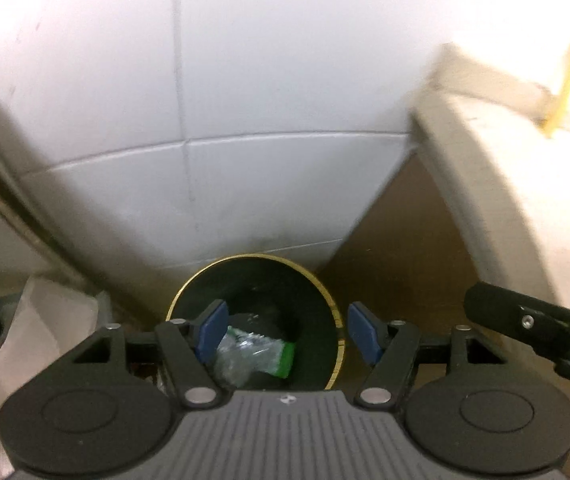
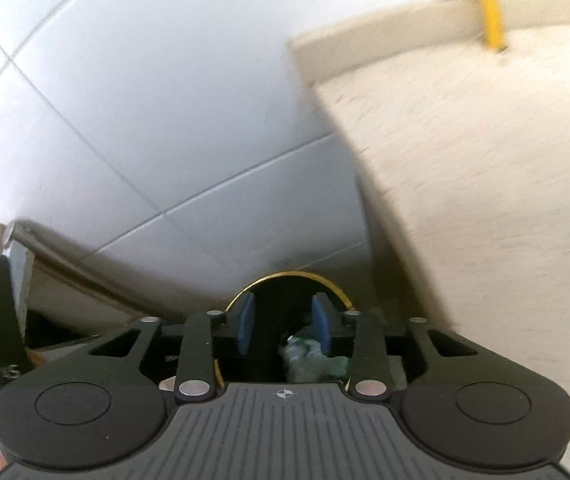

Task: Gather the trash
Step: 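Raise both tools from the bin back toward the counter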

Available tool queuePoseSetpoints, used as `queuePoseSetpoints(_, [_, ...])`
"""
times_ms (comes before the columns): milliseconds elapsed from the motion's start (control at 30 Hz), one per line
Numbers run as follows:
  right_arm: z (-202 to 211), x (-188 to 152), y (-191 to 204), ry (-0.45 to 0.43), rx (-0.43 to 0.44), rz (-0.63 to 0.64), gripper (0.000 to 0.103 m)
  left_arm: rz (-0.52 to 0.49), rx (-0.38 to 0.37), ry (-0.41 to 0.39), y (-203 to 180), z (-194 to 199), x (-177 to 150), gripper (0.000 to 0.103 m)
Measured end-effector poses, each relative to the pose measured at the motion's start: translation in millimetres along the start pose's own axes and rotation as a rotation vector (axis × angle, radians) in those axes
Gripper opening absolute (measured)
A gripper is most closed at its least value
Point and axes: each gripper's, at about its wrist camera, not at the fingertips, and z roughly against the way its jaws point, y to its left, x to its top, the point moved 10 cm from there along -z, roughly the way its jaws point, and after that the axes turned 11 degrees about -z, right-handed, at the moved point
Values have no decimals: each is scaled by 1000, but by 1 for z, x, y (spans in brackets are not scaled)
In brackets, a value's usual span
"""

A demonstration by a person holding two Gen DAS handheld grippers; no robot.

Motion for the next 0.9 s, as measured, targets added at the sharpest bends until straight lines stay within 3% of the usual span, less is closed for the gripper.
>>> queuePoseSetpoints(67, [12,1,-4,-32,-11,-7,52,-31,-14,-16,-8,8,2,62])
queuePoseSetpoints(133, [26,5,-9,-75,-40,5,67,-71,-24,-35,-19,17,5,62])
queuePoseSetpoints(267, [55,15,-15,-166,-99,33,73,-126,-60,-77,-32,32,12,63])
queuePoseSetpoints(333, [68,20,-18,-214,-129,44,81,-152,-77,-97,-42,41,16,63])
queuePoseSetpoints(533, [103,29,-28,-333,-219,71,84,-230,-119,-155,-67,62,28,63])
queuePoseSetpoints(900, [142,26,-71,-428,-344,4,86,-360,-220,-211,-121,88,33,64])
